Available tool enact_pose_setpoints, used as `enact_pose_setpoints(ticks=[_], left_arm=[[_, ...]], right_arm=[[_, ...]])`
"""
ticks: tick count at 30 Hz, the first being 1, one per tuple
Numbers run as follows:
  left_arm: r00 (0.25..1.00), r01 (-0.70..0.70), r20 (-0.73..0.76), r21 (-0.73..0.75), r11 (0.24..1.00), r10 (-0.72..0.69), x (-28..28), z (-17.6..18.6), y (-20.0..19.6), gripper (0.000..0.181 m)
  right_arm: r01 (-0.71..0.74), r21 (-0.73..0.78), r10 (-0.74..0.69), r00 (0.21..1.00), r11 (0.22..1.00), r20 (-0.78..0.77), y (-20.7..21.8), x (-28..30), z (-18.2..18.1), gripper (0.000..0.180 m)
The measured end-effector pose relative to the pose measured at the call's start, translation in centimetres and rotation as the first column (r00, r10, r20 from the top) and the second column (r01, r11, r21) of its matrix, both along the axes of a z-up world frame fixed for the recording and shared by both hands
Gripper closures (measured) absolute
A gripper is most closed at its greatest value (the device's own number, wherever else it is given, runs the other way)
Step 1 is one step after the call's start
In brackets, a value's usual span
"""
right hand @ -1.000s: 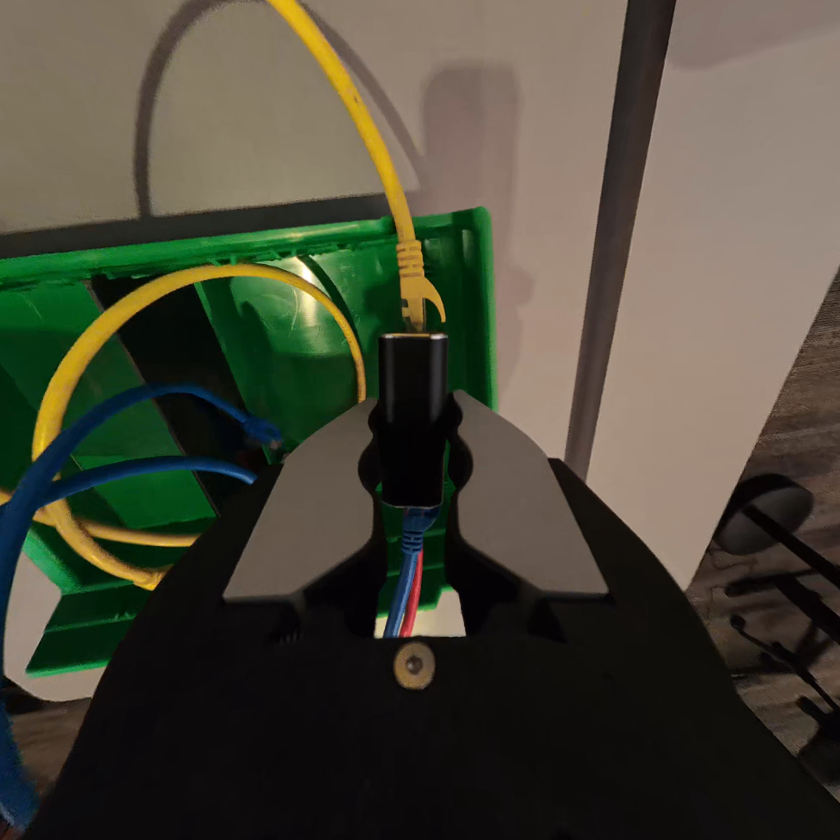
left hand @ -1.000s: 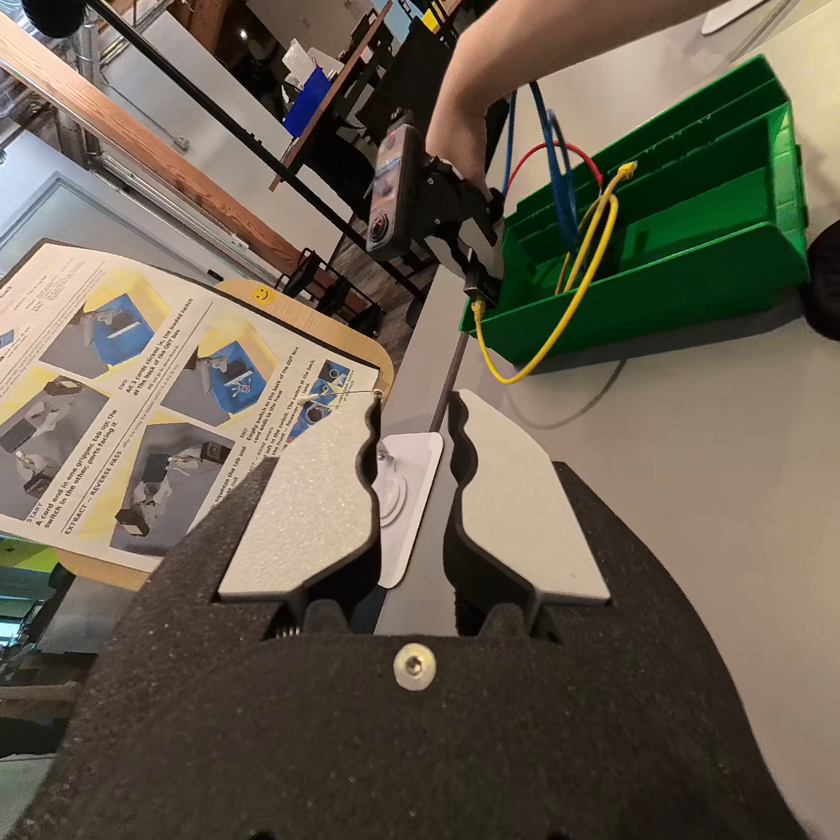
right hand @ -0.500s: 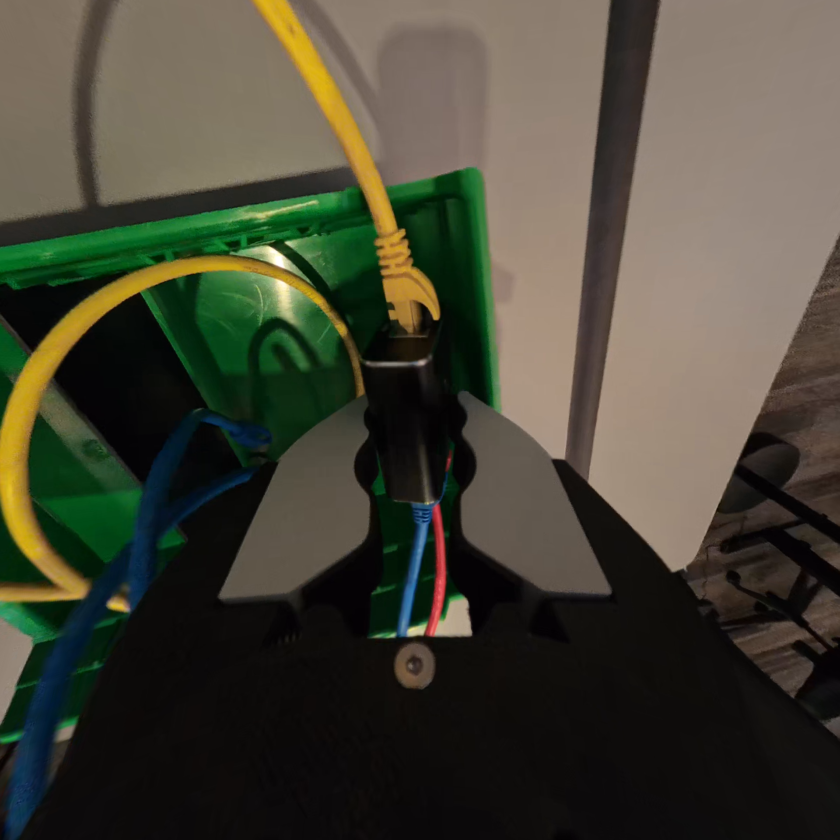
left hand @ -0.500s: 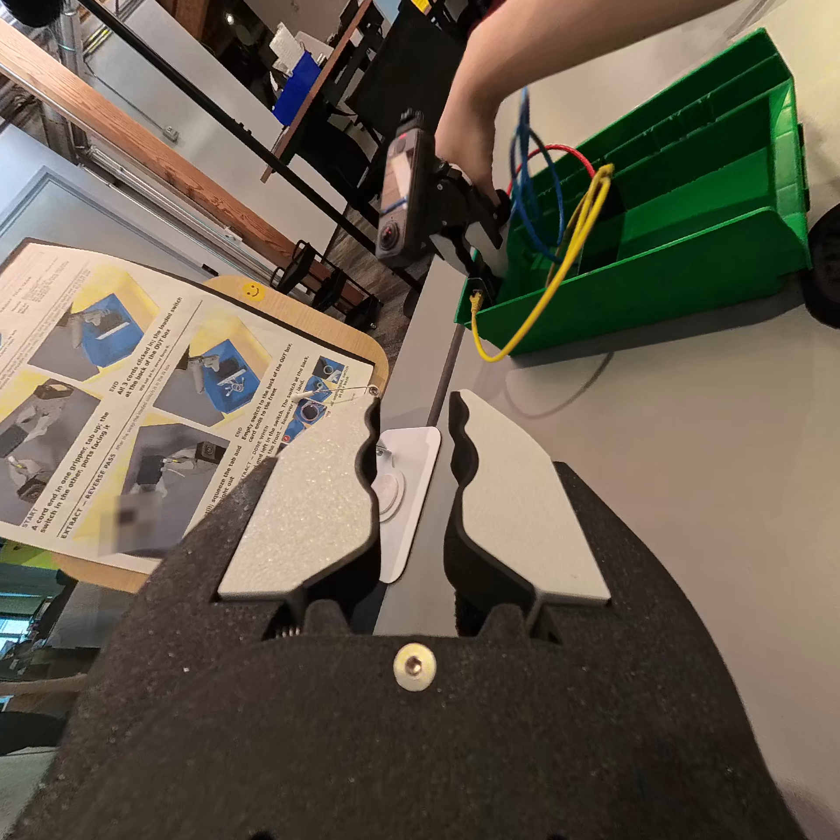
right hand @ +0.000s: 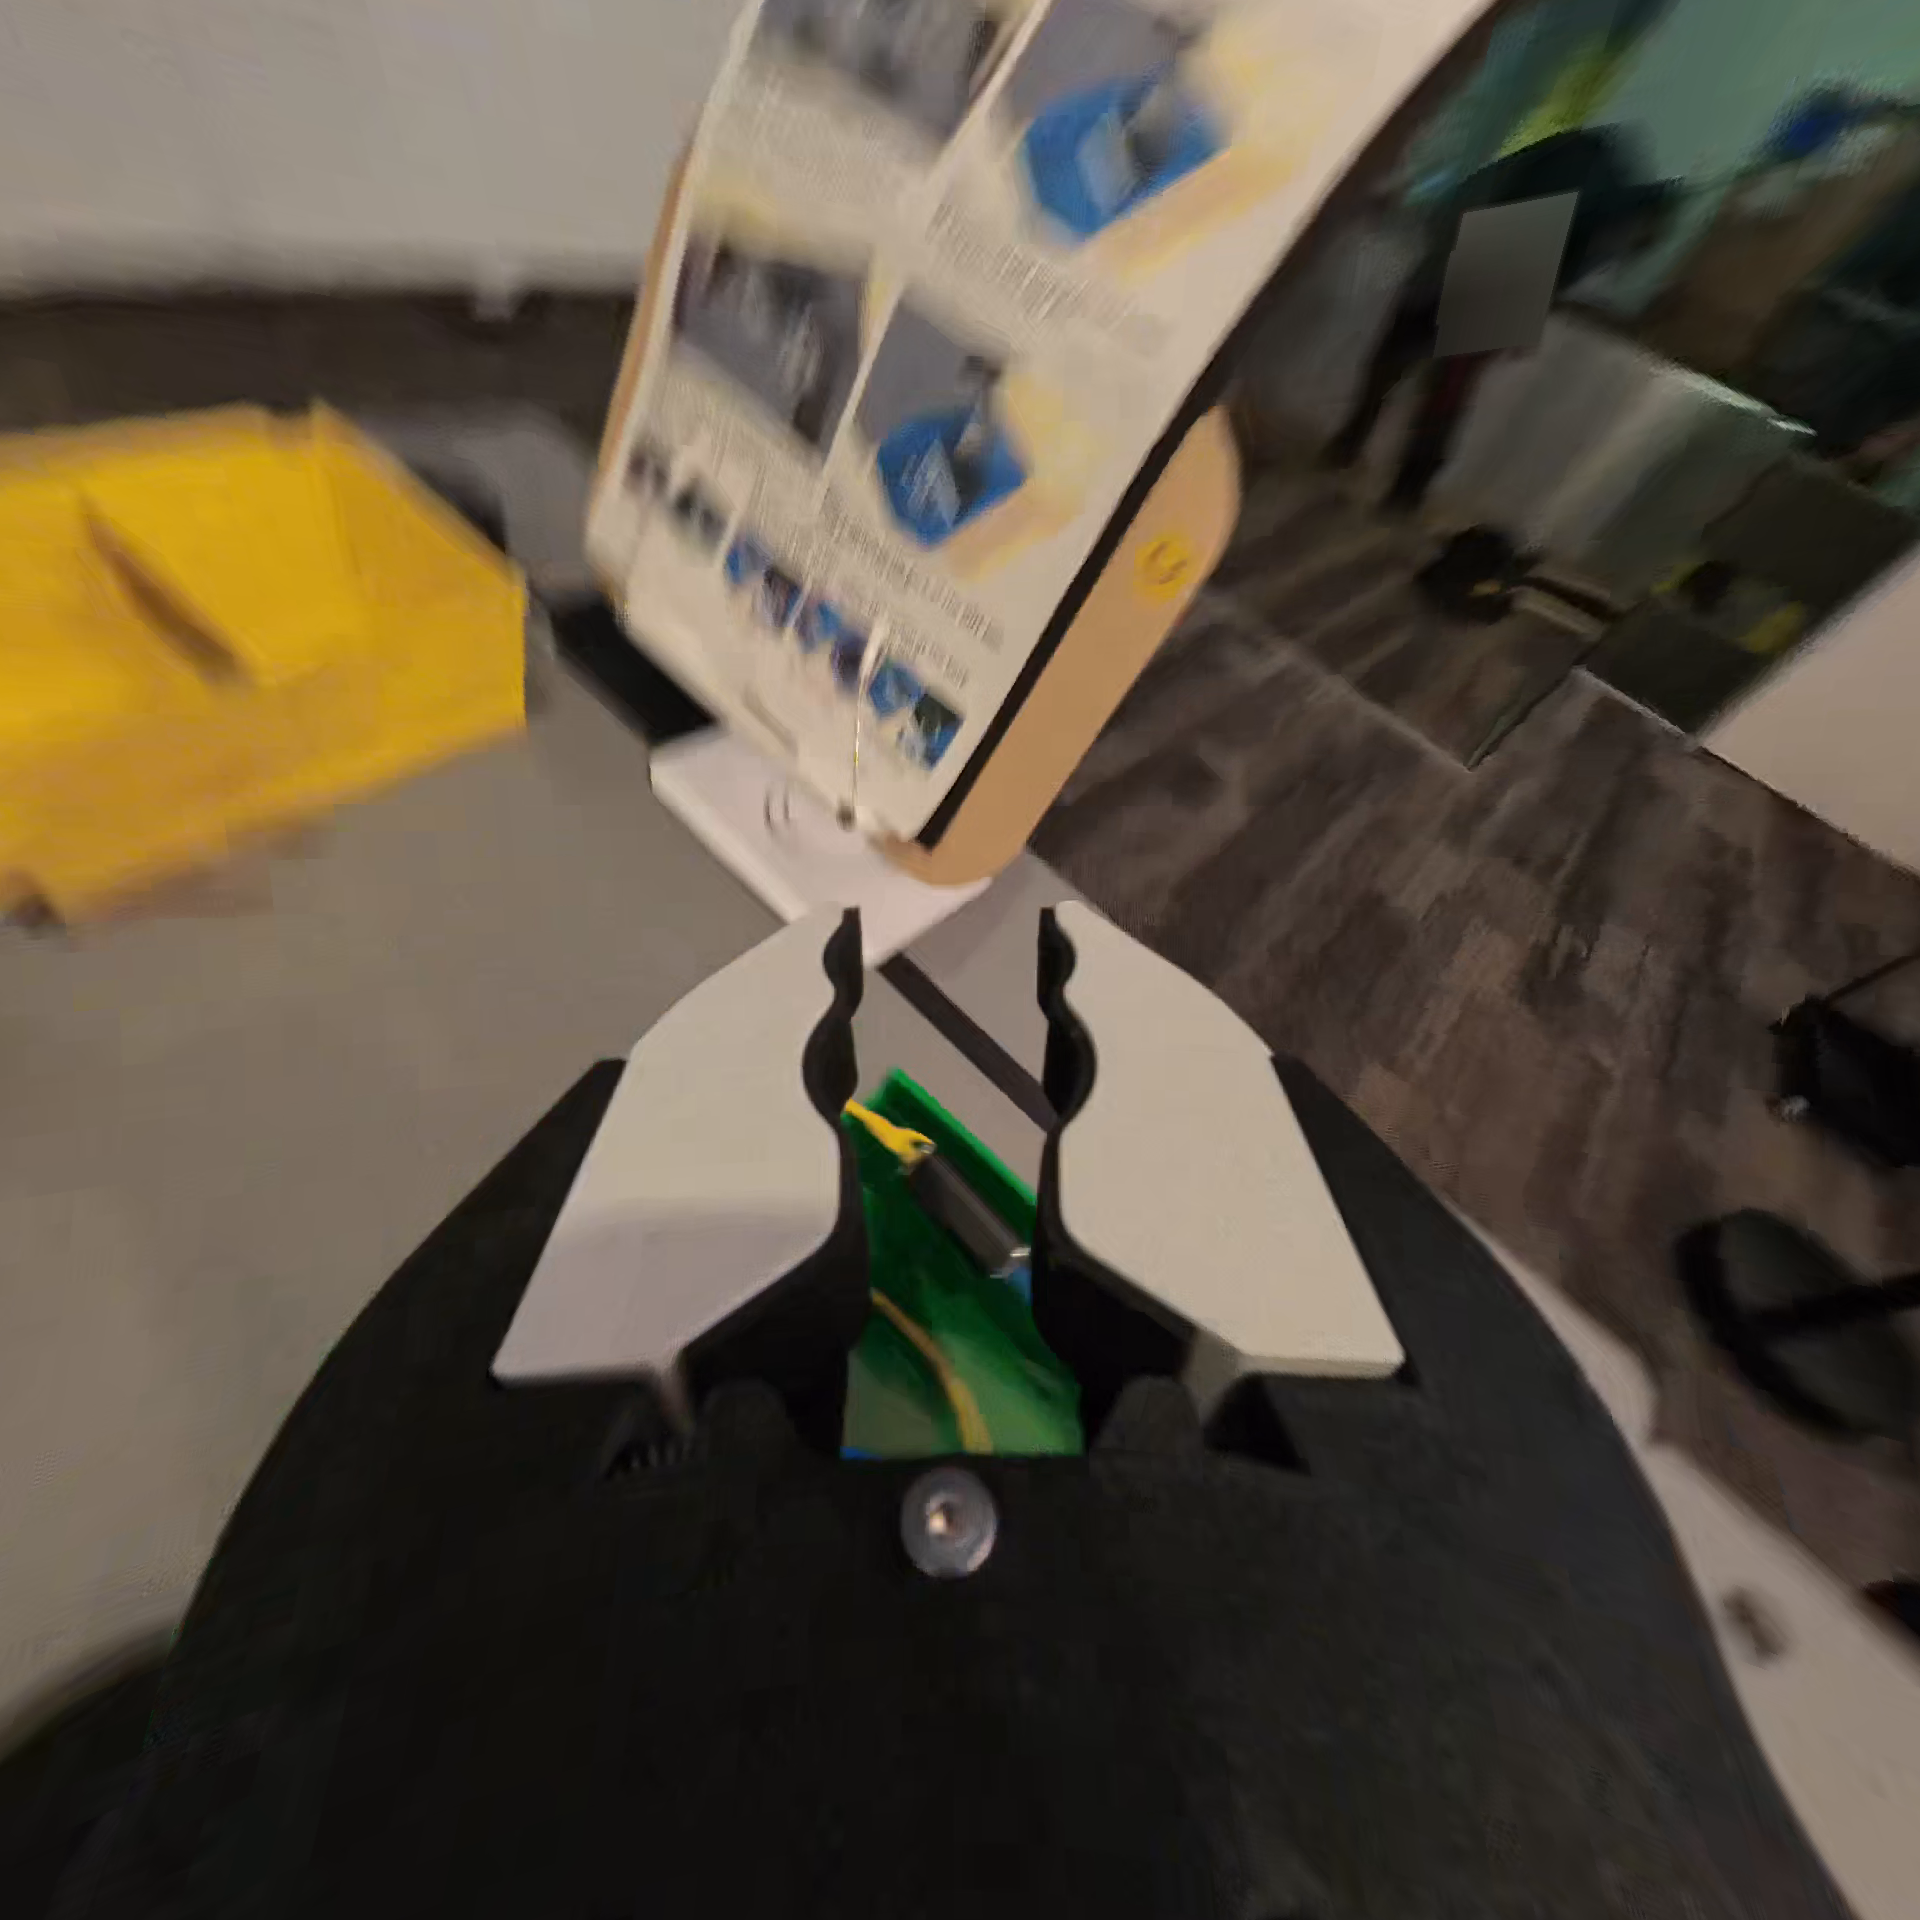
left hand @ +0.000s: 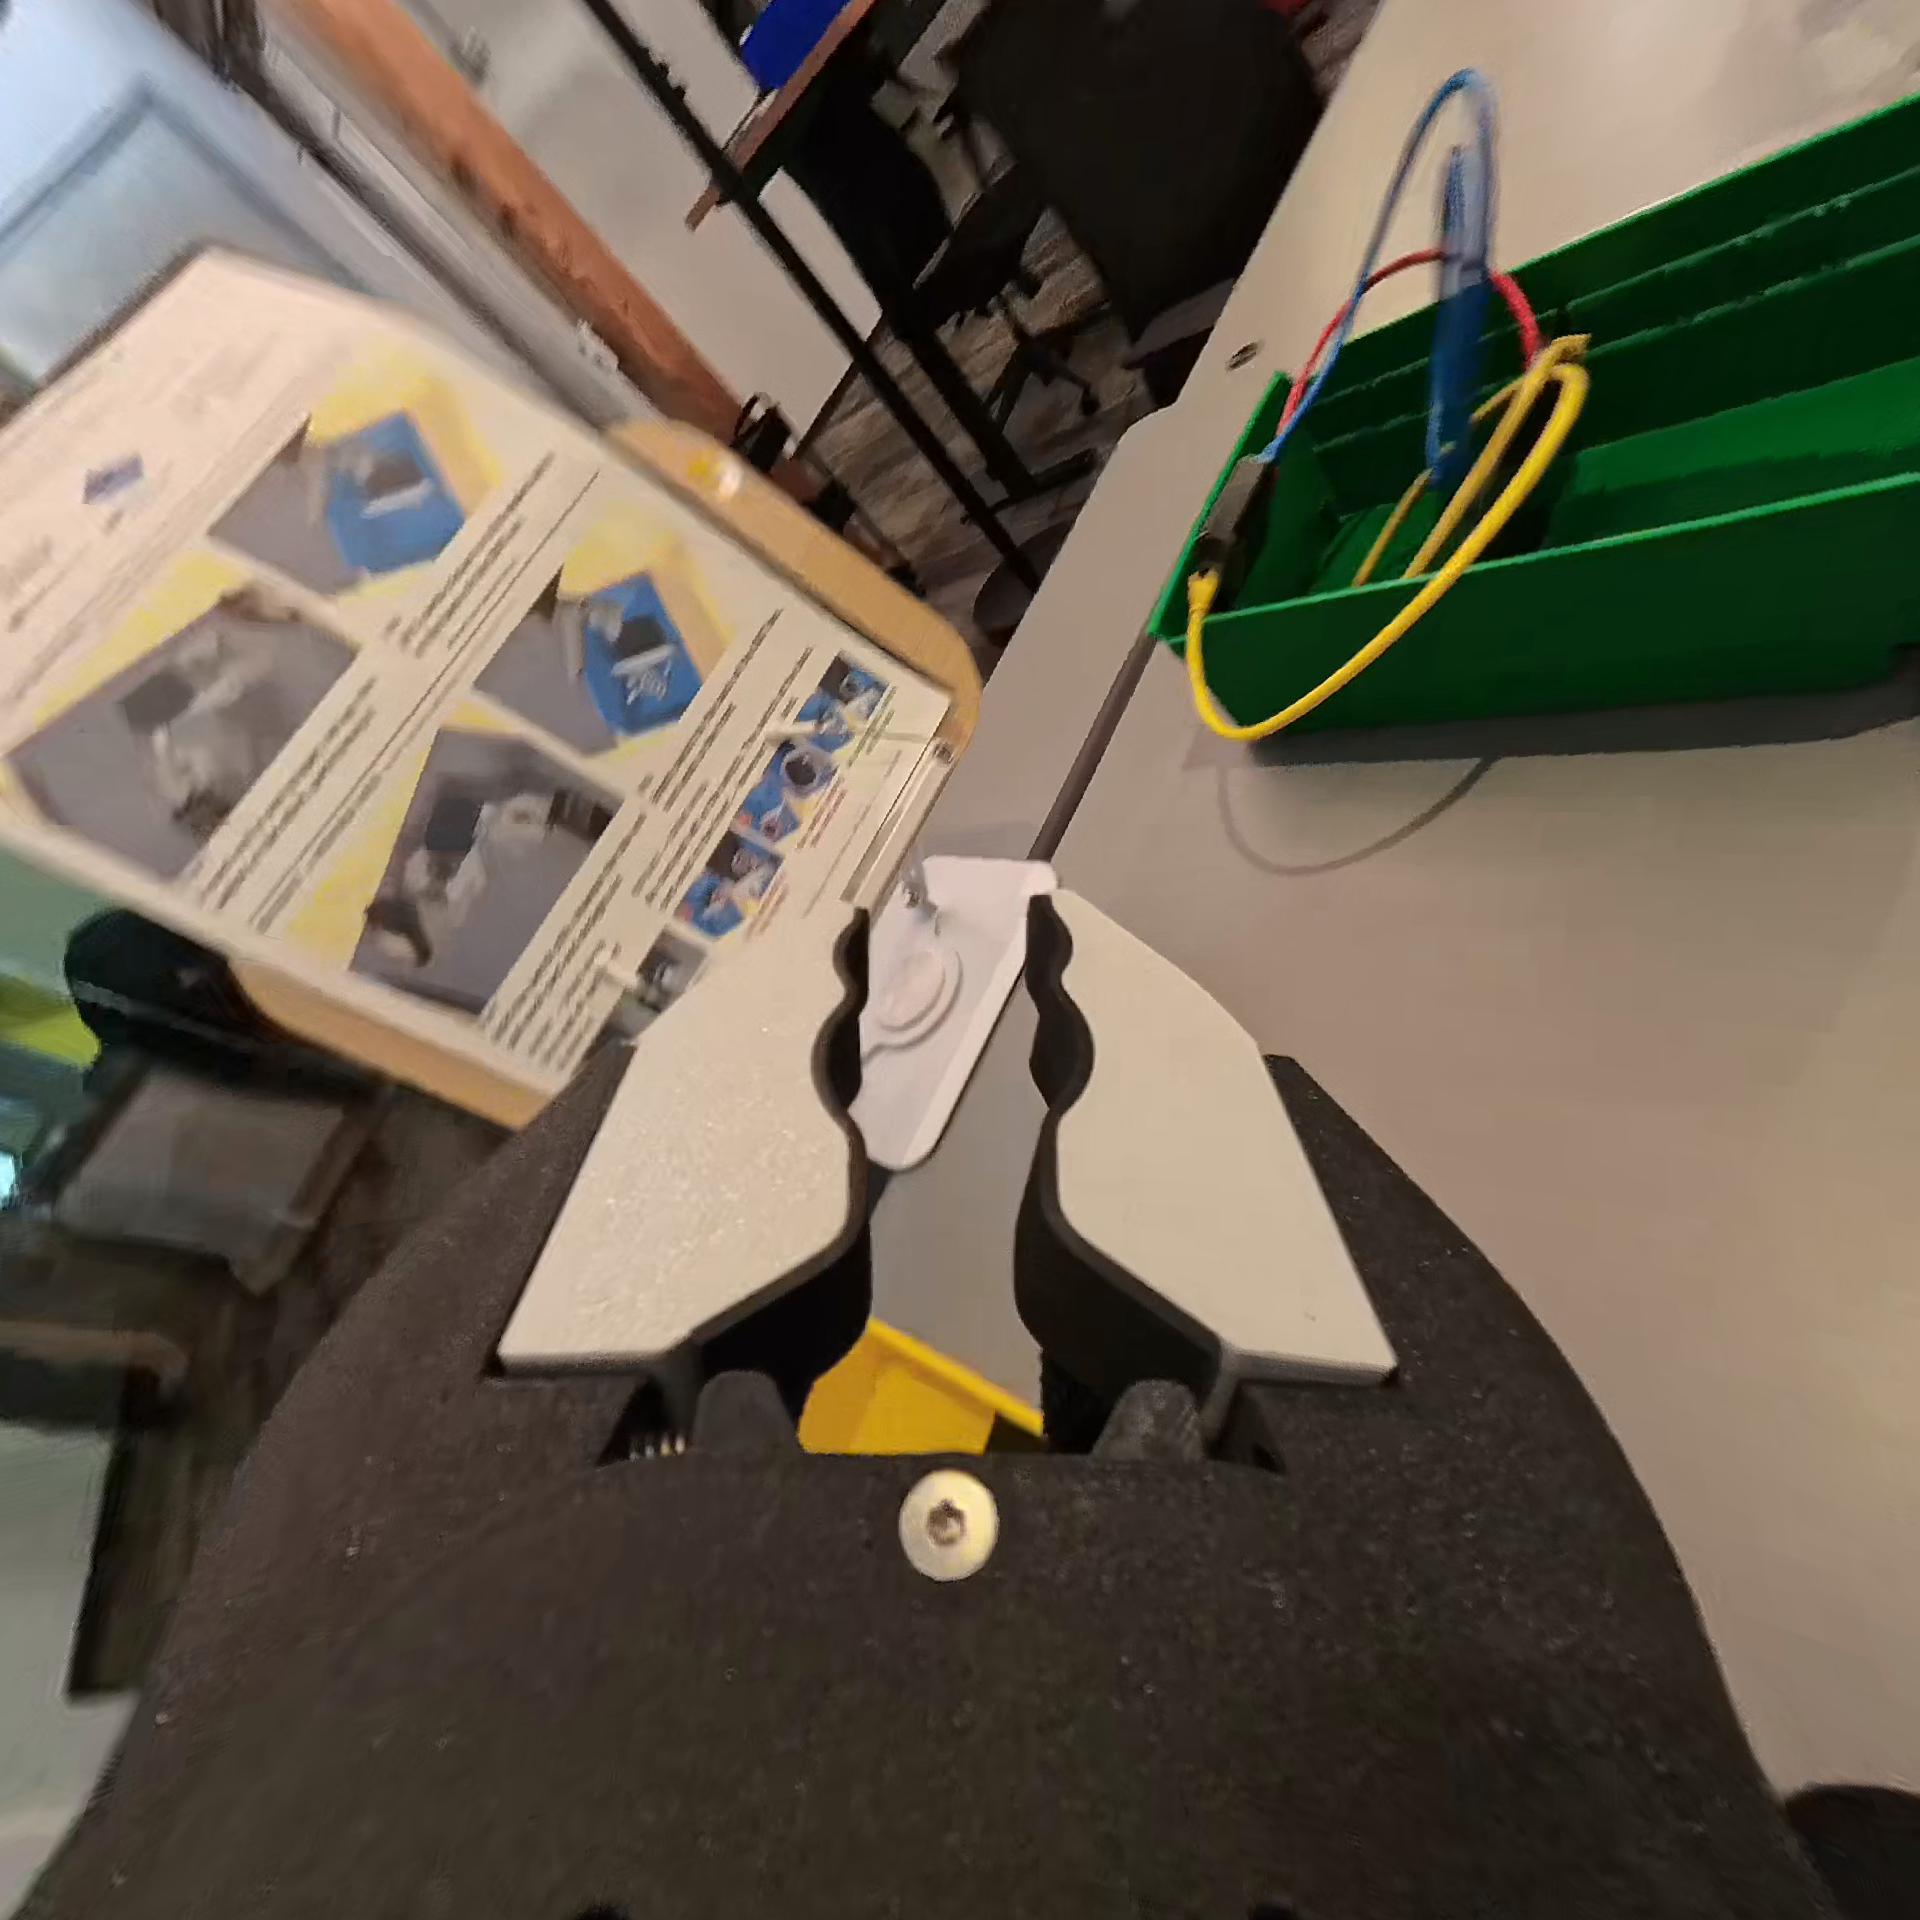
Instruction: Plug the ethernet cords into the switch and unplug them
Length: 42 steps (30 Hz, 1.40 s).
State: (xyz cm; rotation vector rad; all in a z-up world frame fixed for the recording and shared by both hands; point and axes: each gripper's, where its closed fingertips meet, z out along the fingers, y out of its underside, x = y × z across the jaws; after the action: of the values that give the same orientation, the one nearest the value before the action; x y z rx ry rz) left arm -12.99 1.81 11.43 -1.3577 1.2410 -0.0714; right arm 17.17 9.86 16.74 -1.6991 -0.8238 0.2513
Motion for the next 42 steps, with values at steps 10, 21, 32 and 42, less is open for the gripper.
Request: enact_pose_setpoints(ticks=[10, 21, 32, 42], left_arm=[[0.784, -0.498, 0.030, -0.566, 0.657, 0.620, -15.3, -4.6, 4.3, 0.135], [0.474, -0.674, -0.324, -0.732, 0.101, 0.819, -28.6, -14.7, 2.7, 0.118], [0.504, -0.645, -0.451, -0.764, -0.027, 0.737, -30.3, -20.8, 2.6, 0.145], [0.550, -0.670, -0.527, -0.742, -0.034, 0.648, -29.0, -22.4, 2.7, 0.174]], right_arm=[[0.701, -0.363, -0.743, 0.668, 0.614, 0.033, -10.0, 18.1, -13.3, 0.145], [0.516, -0.732, -0.553, 0.801, 0.444, 0.229, -9.2, 16.8, -26.3, 0.157], [0.427, -0.836, -0.480, 0.845, 0.343, 0.235, -9.5, 14.0, -28.1, 0.170], [0.407, -0.882, -0.358, 0.881, 0.238, 0.310, -8.7, 7.0, -28.0, 0.168]])
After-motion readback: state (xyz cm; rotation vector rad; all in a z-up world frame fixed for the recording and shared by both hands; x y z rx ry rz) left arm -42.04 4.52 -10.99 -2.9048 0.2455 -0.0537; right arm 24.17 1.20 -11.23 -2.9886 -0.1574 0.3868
